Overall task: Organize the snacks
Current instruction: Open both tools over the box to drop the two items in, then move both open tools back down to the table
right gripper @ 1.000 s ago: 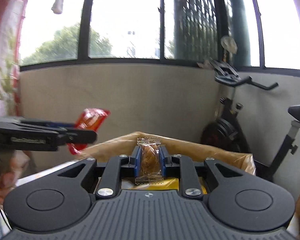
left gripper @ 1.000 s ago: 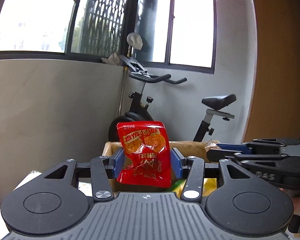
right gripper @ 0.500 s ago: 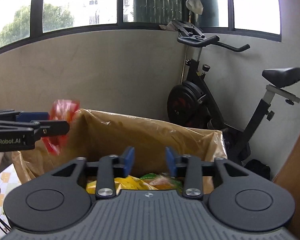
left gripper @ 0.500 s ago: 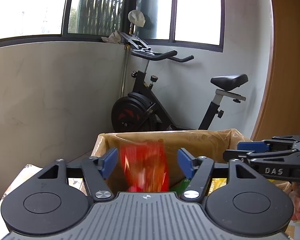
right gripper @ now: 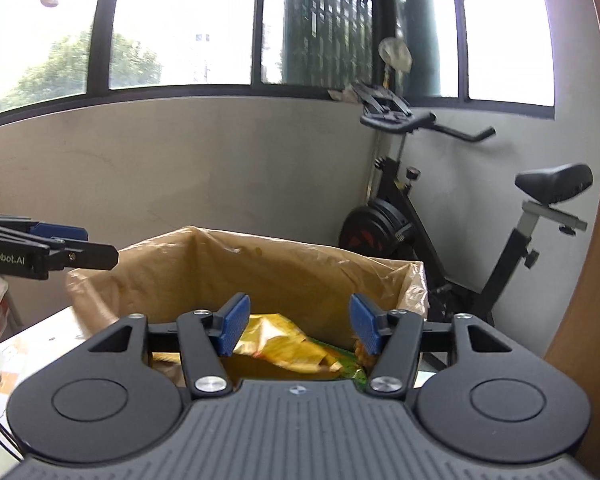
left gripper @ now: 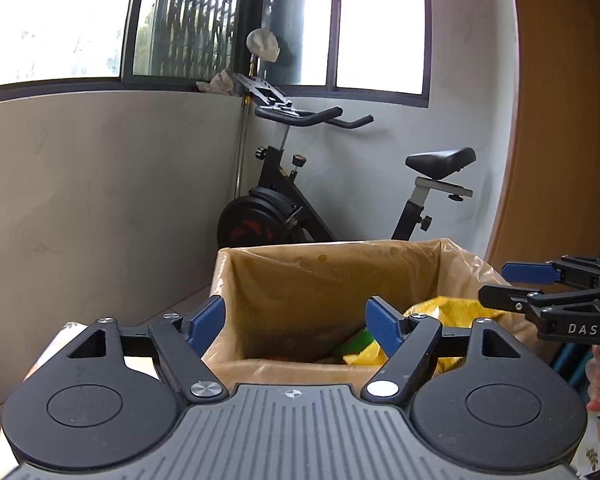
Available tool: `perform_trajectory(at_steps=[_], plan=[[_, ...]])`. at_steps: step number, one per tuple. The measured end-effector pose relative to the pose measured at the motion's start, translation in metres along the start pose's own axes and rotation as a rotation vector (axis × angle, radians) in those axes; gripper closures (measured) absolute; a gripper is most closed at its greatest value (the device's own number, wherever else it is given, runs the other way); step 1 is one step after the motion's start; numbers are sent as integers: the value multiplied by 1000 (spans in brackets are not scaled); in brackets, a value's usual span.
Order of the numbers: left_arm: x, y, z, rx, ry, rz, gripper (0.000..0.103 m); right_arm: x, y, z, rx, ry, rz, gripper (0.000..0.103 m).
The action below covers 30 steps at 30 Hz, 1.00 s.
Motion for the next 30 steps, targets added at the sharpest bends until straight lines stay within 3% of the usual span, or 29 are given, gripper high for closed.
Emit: perform_trajectory(at_steps=[8,16,30], plan=[[14,-34,-10,-17,-34,1,23,7,-40,-24,-47,-20,62,44],[48,-51,-16,-40,-43,-56,23,38,-62,-46,-53,-20,55,44],[111,-51,-27,-81,-62,-196,24,119,-62,-57,-69,11,-129,44]])
Point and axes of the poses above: each gripper's, at about its wrist camera, not at the fingertips, and y roughly the way its jaws point, z to its right, x to its underside, the point moved 3 cm from there along y, roughly the way its jaws point, and after that the axes turned 15 degrees about z, right-handed, at the moved point
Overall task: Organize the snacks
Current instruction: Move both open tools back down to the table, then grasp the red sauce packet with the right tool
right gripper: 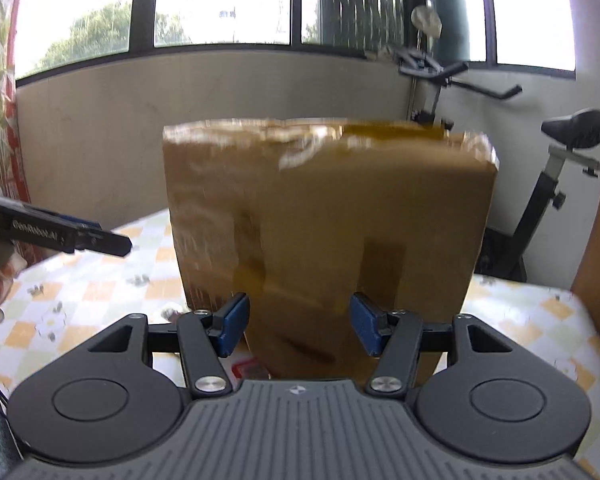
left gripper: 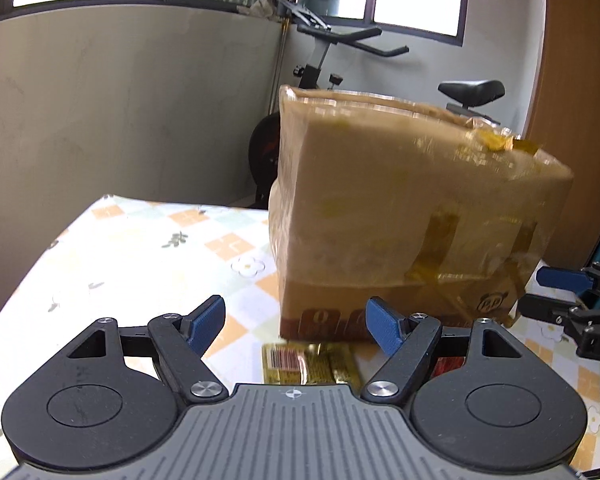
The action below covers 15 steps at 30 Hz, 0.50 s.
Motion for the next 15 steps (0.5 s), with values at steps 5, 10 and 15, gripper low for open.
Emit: perform_trajectory(at_steps=[5,10,15], plan=[[13,7,-4,-11,-4,-34,24,23,14,6,5,14,-71,44],[26,9,-7,-15,-24,-66,24,41,29,12,14,75,-146,44],[38,11,-10,-19,-31,-98,24,54,38,1,-28,46,-193,44]])
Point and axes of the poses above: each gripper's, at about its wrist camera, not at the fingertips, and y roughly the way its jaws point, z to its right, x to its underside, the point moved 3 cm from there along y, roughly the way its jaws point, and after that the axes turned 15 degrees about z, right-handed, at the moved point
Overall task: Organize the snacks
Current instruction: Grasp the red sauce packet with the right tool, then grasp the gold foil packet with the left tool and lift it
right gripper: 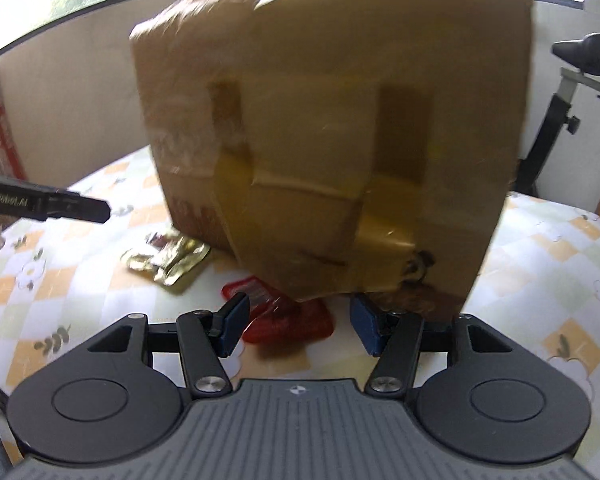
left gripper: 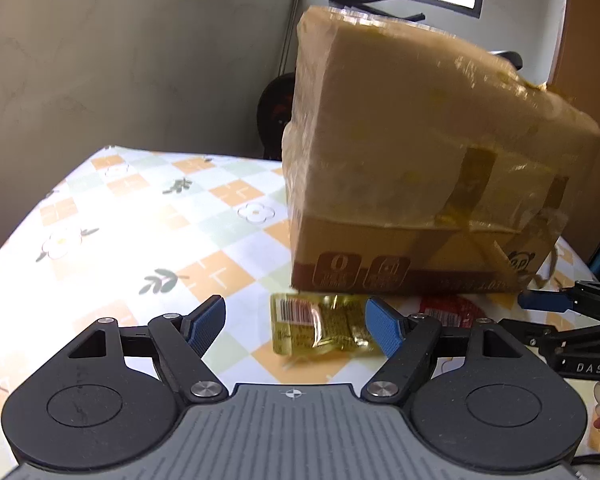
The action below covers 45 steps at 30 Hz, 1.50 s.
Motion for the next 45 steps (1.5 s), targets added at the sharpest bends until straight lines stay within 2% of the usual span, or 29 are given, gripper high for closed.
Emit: perform_trajectory(at_steps=[3,7,12,16,18,20,23,31,45], plan=[[4,1,-1,-4,-8,-11,24,4,11,-6,-22,-23,-31,38],[5,2,-1,1,-15,-12,24,7,29,-9,-23,-36,-56,24],[7,5,0,-2,-14,-22,24,13,47,-13,-44,-77,-123,23],[8,8,3,0,-7,-30,24,14,48,-12,-35,-58,-103,19],[10,11,5,0,-3,-34,24,16,45,-12,-44,-64,-89,22],[11,13,6,1,-1,-37,24,16,40,-12,-57,-64,-70,37],[15,15,10,2,2,-45,24,16,33,-8,-67,-27,-49,41],[22,20,18,9,13,-62,24,17,27,-8,-55,-12,-34,44],[32,31,25,18,45,-90,24,17,23,-7,-60,-3,-8,44]])
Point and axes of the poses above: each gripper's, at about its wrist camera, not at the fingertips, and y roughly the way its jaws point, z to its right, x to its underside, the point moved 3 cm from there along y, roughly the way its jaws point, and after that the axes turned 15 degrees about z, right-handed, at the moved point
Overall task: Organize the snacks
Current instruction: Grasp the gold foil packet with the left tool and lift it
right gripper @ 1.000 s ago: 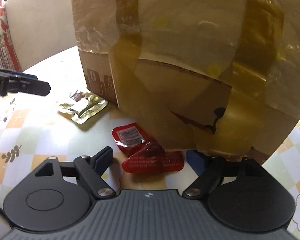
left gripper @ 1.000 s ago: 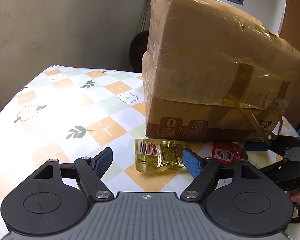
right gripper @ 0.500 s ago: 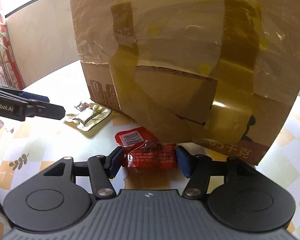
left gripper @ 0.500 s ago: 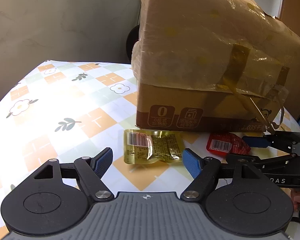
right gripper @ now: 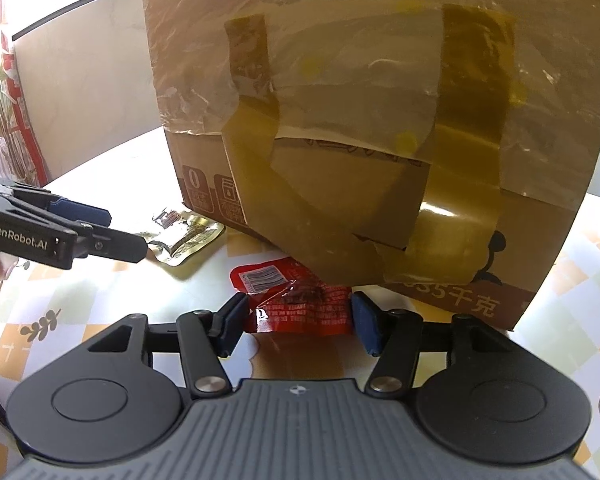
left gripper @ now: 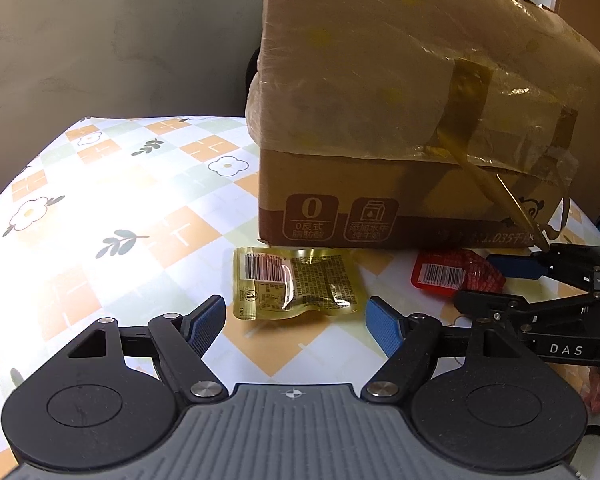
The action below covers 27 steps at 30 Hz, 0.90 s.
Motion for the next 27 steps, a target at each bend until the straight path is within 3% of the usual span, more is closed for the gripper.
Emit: perform_trajectory(at_steps=[10,20,27], plan=[[3,17,3,-15,16,-10,24,0,-2,0,2,0,5,44],[-7,52,-17,-88,-87,-13,24,0,1,-2,-3,-10,-2,44],[-5,49,-18,-36,-104,-13,24,0,3,-3,-5,-12,-3,44]])
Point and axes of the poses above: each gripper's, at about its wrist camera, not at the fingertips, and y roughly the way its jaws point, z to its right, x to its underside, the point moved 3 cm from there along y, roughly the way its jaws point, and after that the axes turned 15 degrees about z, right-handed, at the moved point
